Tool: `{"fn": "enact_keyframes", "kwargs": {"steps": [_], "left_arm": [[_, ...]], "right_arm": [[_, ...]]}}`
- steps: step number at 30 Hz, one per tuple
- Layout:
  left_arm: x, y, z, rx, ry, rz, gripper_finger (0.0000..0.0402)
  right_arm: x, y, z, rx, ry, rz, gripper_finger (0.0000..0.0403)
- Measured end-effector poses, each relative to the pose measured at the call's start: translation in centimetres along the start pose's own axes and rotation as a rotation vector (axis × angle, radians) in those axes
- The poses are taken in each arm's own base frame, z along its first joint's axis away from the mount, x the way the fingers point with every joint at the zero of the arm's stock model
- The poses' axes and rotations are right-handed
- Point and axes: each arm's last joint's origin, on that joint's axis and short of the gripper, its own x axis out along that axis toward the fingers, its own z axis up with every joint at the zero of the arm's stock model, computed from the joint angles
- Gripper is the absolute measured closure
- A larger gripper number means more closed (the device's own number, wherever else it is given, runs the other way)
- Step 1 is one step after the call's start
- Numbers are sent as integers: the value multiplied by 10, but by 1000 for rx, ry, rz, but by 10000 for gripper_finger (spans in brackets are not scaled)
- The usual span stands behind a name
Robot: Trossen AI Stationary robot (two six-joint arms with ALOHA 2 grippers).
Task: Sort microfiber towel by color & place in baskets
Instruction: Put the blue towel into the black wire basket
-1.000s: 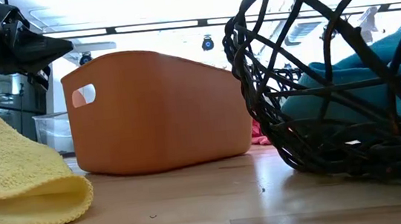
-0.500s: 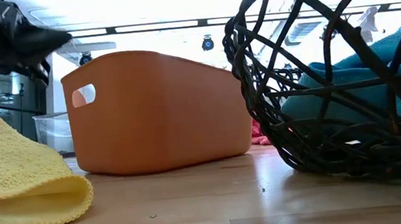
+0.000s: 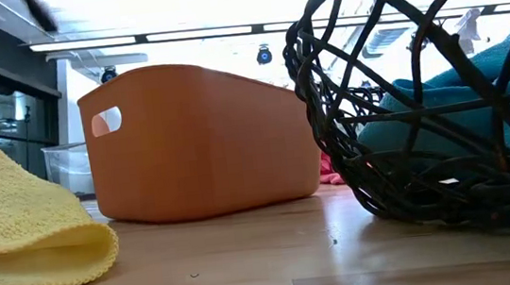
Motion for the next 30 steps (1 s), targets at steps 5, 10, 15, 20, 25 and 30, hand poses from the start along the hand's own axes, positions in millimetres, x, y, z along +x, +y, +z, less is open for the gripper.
{"fn": "enact_keyframes", "kwargs": {"steps": [5,10,15,20,25,30], "left_arm": [[56,-43,29,164,394,-3,344],[115,-80,21,267,891,-147,283],[142,-103,-24,375,1300,-328,242],[148,-120,-72,498,1478,-442,235],[150,-140,-101,700,1514,-481,234],[159,-162,-122,804,1529,-475,234]], "right_arm": [[6,-8,18,80,-71,26,25],[9,-12,37,163,-186,68,25],[-4,-10,53,224,-239,104,25],[-20,-2,56,181,-228,119,25],[-31,2,49,109,-157,95,25],[-43,10,35,4,-71,82,25]]}}
